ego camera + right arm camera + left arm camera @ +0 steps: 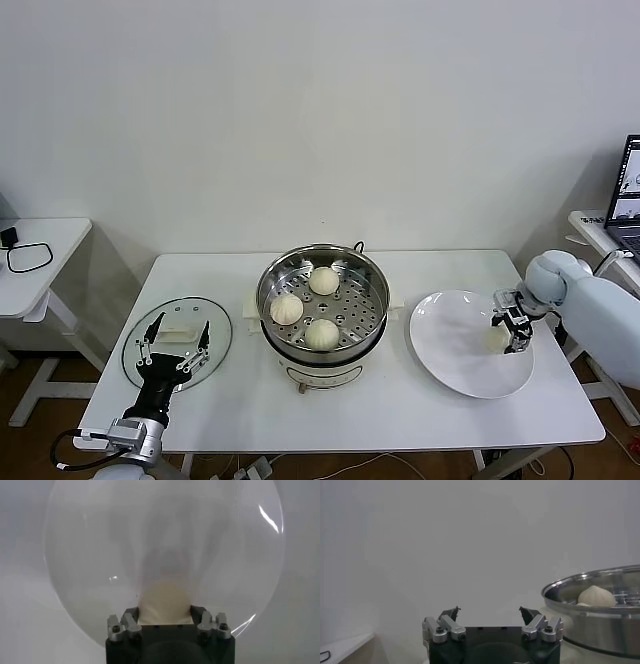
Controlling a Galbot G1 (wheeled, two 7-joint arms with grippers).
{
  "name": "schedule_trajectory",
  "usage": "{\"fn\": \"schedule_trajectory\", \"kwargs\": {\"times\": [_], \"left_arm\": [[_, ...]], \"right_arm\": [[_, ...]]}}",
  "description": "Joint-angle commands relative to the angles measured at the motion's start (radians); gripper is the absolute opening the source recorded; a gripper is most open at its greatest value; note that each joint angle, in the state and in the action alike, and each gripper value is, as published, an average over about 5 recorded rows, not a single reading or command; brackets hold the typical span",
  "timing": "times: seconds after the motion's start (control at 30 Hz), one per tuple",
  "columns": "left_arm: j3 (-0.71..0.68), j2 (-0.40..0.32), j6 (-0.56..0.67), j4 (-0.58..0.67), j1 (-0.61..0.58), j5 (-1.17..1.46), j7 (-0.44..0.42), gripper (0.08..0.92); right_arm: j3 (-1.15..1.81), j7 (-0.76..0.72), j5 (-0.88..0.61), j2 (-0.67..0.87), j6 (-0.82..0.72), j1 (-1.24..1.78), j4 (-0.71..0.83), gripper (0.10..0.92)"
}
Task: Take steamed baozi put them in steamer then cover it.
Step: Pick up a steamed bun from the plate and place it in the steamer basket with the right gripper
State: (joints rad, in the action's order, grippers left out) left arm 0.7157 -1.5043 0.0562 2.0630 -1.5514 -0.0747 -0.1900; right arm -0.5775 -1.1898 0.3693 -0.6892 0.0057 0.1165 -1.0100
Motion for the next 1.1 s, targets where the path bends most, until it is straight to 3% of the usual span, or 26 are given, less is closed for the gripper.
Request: {"fn": "schedule_trajectory", "kwargs": {"times": [0.03, 0.33, 0.63, 0.83, 1.1], "left_arm": [[-0.009, 0.0, 0.0, 0.003, 0.001, -0.001, 0.001, 0.823], [-0.019, 0.004, 0.003, -0.006, 0.008, 0.0, -0.001, 0.823], [-0.01, 0.008, 0.009, -0.009, 0.012, 0.011, -0.012, 0.823], [-0.003, 0.015, 0.011, -0.004, 0.009, 0.028, -0.017, 0.823], [0.016, 0.017, 0.009, -0.005, 0.01, 0.044, -0.022, 0.823]], "right_arm": [[-0.106, -0.02, -0.15, 0.069, -0.044, -0.11, -0.088, 0.694], [-0.543, -0.095, -0.539, 0.218, -0.274, -0.607, -0.41, 0.694], [-0.942, -0.048, -0.849, 0.106, -0.447, -1.097, -0.635, 0.695], [-0.997, 0.0, -0.991, -0.055, -0.513, -1.191, -0.664, 0.69], [-0.947, 0.023, -0.995, -0.275, -0.528, -1.087, -0.557, 0.688]]}}
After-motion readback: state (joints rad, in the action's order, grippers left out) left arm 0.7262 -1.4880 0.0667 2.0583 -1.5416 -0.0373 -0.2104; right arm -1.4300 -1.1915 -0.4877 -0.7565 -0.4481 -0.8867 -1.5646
